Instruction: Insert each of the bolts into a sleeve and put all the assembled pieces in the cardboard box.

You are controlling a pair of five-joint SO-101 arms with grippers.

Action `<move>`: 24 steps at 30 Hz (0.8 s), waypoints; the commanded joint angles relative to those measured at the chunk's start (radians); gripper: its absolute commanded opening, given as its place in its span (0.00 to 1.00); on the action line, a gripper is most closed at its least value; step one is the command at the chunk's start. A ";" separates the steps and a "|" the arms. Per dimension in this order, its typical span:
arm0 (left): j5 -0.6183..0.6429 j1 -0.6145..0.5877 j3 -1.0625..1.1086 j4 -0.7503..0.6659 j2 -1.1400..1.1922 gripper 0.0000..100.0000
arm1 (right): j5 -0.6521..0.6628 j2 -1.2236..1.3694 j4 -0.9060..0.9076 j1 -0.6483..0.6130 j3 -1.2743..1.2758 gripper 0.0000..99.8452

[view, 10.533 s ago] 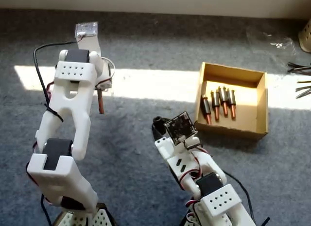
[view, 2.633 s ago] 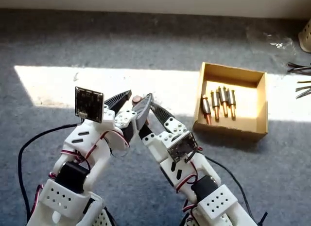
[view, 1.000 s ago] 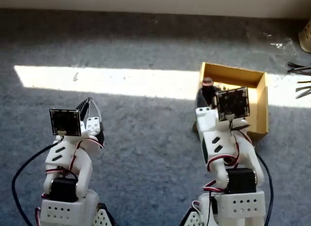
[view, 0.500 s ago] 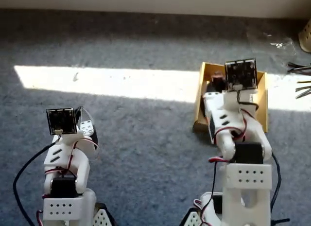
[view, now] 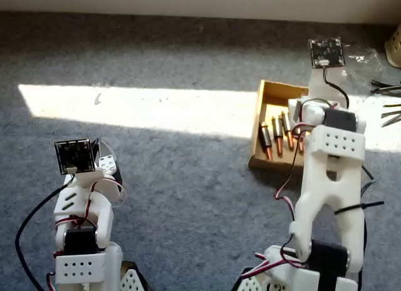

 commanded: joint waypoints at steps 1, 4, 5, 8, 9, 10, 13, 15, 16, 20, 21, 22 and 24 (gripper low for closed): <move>-0.006 -0.002 -0.005 0.002 -0.015 0.01 | 0.009 0.099 -0.001 0.033 -0.101 0.01; -0.006 -0.002 -0.005 0.002 -0.015 0.01 | -0.023 0.202 -0.001 0.061 -0.142 0.01; -0.006 -0.002 -0.005 0.002 -0.015 0.01 | -0.032 0.236 -0.001 0.071 -0.157 0.01; -0.006 -0.001 -0.004 0.002 -0.015 0.01 | -0.035 0.331 -0.001 0.101 -0.208 0.01; -0.006 -0.001 -0.004 0.002 -0.015 0.01 | -0.035 0.360 -0.001 0.108 -0.222 0.01; -0.006 0.001 -0.004 0.002 -0.015 0.01 | -0.035 0.386 -0.001 0.113 -0.231 0.01; -0.006 0.002 -0.004 0.002 -0.015 0.01 | -0.032 0.449 -0.001 0.120 -0.252 0.01; -0.006 0.002 -0.004 0.002 -0.015 0.01 | -0.034 0.473 -0.002 0.125 -0.254 0.01; -0.006 0.002 -0.004 0.002 -0.015 0.01 | -0.032 0.481 -0.005 0.125 -0.254 0.01; -0.006 0.002 -0.004 0.002 -0.015 0.01 | -0.037 0.489 -0.059 0.145 -0.246 0.01; -0.006 0.002 -0.004 0.002 -0.015 0.01 | -0.037 0.489 -0.065 0.153 -0.246 0.01; -0.006 0.002 -0.004 0.002 -0.015 0.01 | -0.037 0.489 -0.065 0.162 -0.246 0.01; -0.006 0.002 -0.004 0.002 -0.015 0.01 | -0.037 0.489 -0.065 0.177 -0.246 0.01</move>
